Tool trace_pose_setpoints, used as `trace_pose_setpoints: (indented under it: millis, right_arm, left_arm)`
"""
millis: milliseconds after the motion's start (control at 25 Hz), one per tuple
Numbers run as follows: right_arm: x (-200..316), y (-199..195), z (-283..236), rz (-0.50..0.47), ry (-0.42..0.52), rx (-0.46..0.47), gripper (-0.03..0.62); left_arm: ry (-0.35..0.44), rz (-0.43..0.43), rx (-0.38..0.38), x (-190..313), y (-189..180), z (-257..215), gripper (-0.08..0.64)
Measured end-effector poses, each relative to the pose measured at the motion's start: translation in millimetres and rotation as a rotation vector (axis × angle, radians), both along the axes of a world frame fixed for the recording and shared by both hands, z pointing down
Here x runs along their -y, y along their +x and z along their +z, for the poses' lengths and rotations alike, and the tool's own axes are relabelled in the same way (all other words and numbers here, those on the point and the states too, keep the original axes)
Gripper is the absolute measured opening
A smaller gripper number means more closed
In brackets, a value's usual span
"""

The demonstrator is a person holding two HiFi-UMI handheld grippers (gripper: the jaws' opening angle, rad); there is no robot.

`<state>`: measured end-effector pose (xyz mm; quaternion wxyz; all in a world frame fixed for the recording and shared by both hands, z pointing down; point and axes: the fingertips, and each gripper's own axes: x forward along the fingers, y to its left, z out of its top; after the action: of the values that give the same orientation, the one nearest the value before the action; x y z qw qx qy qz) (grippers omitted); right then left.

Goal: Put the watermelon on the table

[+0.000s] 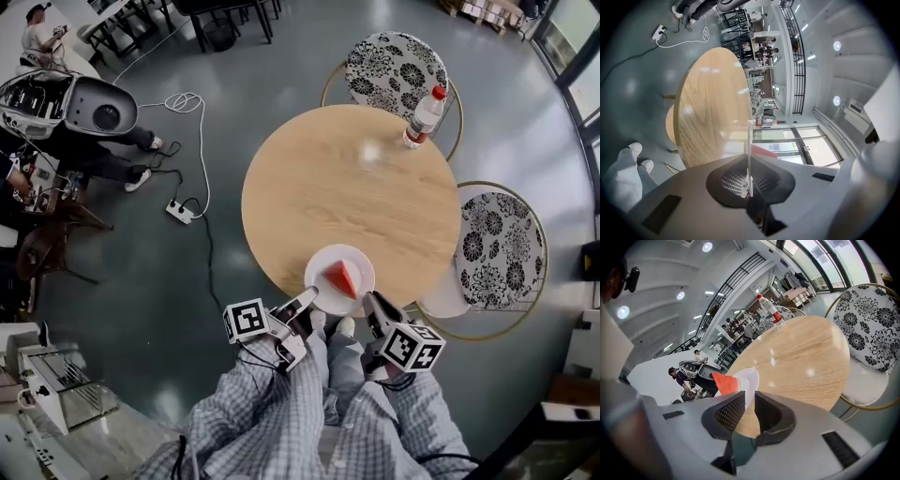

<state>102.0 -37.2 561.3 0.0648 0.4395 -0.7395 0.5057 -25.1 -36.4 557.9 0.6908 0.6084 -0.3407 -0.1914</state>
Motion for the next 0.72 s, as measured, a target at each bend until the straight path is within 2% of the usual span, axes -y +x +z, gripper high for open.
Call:
trace_pose_setpoints:
  millis: [80,280,720]
  right_arm:
    - [-1.5,-2.8,5.7,0.005,-0.02,-0.001,0.071]
    - [3.0,-4.8,18.2,0.017,-0.053,-0.009,0.071]
    - [4.5,-1.9,38.8,0.014,-0.123,-0.058,0.071]
  left_arm:
    - [0.003,0.013,-0.011,2.5,-0.5,0.6,0.023]
    - [-0.036,0.048,0.055,6.3,-7.0,17.4,0.023]
    - [-0.111,0.05,0.069,8.1,-4.0,36.3,0.023]
